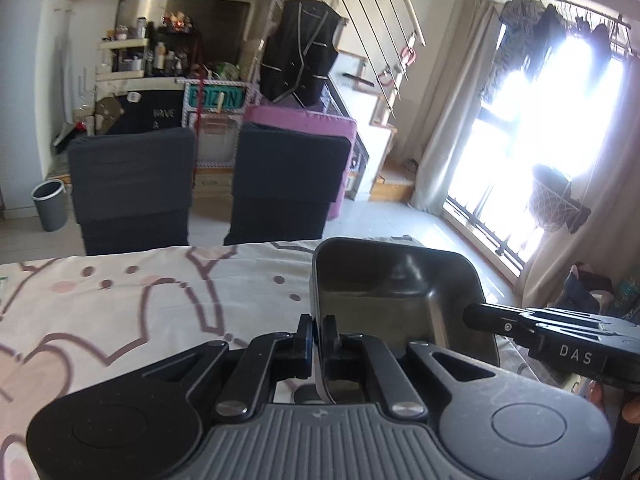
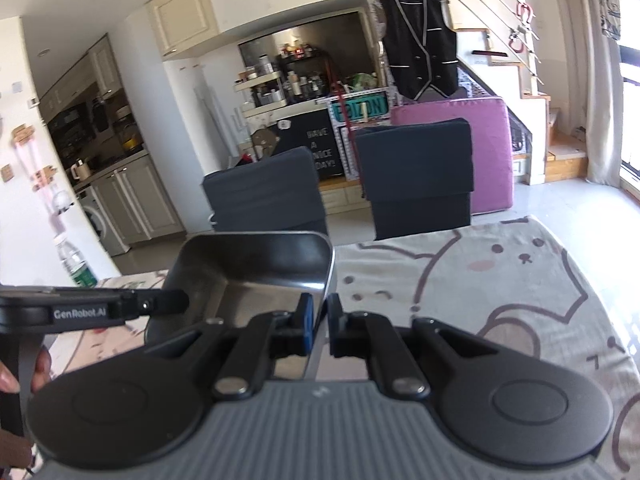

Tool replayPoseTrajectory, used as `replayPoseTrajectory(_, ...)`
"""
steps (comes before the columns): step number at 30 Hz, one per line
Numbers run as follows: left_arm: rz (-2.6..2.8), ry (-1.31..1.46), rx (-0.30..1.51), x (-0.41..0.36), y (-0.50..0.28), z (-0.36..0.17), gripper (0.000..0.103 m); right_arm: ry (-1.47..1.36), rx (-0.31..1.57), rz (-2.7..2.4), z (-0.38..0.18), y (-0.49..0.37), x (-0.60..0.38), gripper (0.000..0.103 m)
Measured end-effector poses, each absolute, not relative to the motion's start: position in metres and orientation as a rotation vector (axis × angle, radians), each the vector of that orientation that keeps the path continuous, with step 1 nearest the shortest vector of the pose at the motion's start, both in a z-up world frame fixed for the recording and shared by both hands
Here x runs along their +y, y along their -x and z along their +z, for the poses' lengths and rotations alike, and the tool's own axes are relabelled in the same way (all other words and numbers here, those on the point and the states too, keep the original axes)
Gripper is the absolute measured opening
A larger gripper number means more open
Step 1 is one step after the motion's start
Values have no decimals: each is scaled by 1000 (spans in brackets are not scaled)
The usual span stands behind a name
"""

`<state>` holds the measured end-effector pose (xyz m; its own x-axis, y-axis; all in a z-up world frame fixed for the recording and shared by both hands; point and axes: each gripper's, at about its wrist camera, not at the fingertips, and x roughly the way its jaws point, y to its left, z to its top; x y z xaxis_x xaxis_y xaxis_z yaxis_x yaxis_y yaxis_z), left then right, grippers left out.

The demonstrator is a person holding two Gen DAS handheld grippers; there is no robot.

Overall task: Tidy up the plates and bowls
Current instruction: 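Lift the second steel tray with both tools and carry it toward the first tray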

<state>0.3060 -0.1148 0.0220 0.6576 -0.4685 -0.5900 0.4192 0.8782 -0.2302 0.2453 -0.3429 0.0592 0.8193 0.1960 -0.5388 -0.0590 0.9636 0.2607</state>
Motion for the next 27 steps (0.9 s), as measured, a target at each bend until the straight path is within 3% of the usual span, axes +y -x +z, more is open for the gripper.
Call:
replayPoseTrajectory(10,-456,101,685,-51,-250,24,6,-261,620,195,69,-210,-292,9)
replayPoseTrajectory(27,-237,176,763,93,-210,-17,6,-171,799,436,22,-232,-160,9)
